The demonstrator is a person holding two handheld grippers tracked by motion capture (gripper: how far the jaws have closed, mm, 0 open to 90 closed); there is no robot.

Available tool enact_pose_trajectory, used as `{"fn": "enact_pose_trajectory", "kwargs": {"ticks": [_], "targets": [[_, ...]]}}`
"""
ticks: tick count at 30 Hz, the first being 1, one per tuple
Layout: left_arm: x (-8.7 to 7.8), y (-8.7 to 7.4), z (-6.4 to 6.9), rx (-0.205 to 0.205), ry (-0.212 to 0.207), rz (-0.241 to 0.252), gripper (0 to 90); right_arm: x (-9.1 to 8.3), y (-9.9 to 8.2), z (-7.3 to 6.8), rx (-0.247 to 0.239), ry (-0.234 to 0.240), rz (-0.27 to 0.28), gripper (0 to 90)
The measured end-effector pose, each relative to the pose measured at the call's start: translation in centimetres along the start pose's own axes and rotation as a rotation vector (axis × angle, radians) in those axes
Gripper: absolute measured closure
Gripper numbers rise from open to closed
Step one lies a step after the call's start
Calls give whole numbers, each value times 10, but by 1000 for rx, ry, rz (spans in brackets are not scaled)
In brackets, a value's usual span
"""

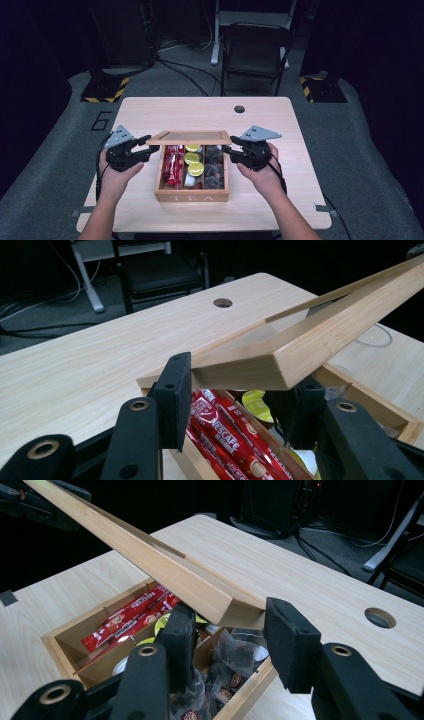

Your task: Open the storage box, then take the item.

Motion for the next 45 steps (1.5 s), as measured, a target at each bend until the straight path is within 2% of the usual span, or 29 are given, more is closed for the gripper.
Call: {"fn": "enact_pose_trajectory", "kwargs": {"ticks": [11,16,18,22,24,27,34,45], "targets": [[0,1,-1,12,-4,-4,535,3,1,0,27,-10,11,536],[1,1,-1,12,-6,-5,536,2,-8,3,38,-22,17,526],[1,2,-1,10,-5,0,536,0,-17,7,44,-45,23,527],[1,2,-1,11,-3,-1,536,-1,-25,7,60,-41,30,530],[1,2,-1,11,-3,-4,536,-1,-35,3,72,-32,25,540],[1,2,-1,13,0,-3,536,0,-45,-3,60,-21,10,545],[1,2,-1,13,3,-2,536,6,-60,-15,62,-5,-9,546],[1,2,-1,13,4,0,536,16,-66,-20,63,10,-25,545]]}}
Point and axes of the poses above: each handheld gripper's, and its own axes: x roughly forward along the jaws, y roughly out of its top, z roughly to its right, the point moved 10 cm from there along x, roughly forward along the jaws, and after that the axes turned 5 degrees about x, right-handed, at the moved point
